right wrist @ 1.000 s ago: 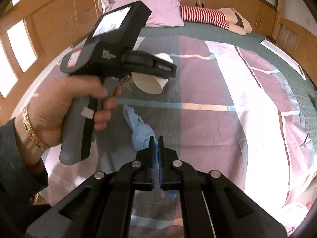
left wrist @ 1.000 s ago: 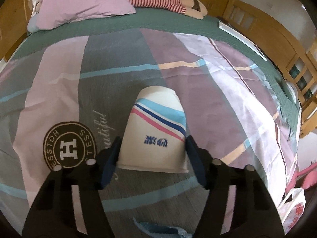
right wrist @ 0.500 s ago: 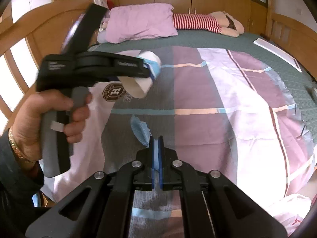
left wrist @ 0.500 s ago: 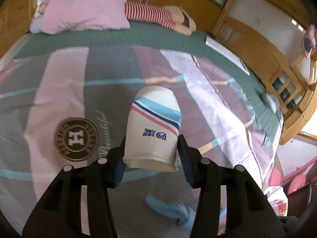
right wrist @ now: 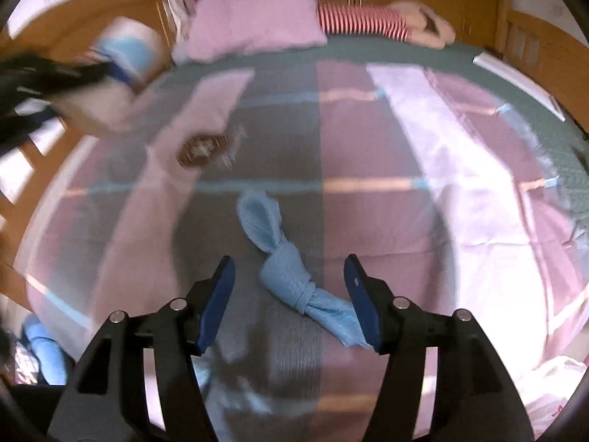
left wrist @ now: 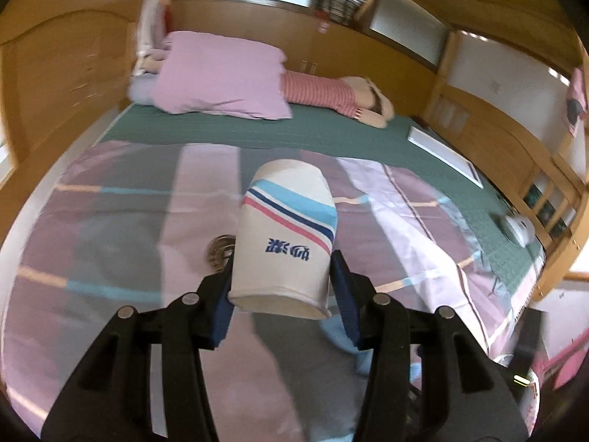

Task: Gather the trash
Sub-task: 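Lift the paper cup and blue cloth and carry both toward the wastebasket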

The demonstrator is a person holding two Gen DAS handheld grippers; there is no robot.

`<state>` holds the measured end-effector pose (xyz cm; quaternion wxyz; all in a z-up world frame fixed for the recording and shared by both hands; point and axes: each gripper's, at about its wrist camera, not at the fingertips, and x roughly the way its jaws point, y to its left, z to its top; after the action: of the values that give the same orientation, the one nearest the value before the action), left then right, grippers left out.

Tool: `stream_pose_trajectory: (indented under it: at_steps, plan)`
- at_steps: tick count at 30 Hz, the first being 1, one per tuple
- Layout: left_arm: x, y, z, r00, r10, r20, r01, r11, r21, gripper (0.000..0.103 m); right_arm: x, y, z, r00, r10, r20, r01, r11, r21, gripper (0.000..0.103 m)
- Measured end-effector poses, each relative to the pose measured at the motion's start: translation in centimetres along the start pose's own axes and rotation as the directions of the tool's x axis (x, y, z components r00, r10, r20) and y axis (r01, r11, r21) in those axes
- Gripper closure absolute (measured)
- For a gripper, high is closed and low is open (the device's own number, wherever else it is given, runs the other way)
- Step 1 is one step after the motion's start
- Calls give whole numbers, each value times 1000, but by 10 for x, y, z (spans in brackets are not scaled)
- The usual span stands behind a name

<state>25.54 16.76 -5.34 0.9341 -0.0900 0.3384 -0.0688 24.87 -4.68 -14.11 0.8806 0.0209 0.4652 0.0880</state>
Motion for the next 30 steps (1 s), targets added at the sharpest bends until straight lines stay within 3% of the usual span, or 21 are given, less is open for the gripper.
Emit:
stream_pose_trajectory:
  at_steps: [5, 8, 10, 20, 30]
  plan:
    - [-4, 28, -2, 998, 63, -10, -63, 998, -23, 54, 45, 9, 2, 995, -3, -96, 3, 1000, -2, 48]
    - [-1, 35, -2, 997, 77, -21, -78, 997, -24, 54, 50, 18, 3, 994, -31, -102, 27, 999, -41, 71]
    - [2, 36, -2, 997, 76, -23, -77, 996, -33, 54, 48, 22, 3, 994, -25, -102, 20, 998, -55, 74]
    - [-3, 31, -3, 993, 118, 1, -118, 993, -15, 54, -30, 52, -1, 993, -95, 64, 105, 982, -158, 75]
    - [-11, 33, -5, 989, 145, 14, -145, 989, 4, 54, -80, 68, 1, 980, -90, 178, 125, 973, -194, 75]
